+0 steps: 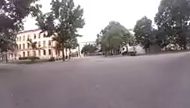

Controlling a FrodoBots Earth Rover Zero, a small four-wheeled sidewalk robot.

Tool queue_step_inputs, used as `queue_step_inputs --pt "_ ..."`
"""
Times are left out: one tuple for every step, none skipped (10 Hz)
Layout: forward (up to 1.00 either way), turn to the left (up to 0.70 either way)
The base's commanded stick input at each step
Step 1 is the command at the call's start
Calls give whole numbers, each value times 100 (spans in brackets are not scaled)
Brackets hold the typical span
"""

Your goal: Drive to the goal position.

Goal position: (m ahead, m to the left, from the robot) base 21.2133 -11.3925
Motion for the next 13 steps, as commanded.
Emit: queue_step_inputs --pt "60 0" --pt "60 0" --pt "60 0" --pt "60 0" --pt "60 0" --pt "60 0" --pt "60 0" --pt "60 0" --pt "60 0" --pt "60 0" --pt "60 0" --pt "60 0" --pt "60 0"
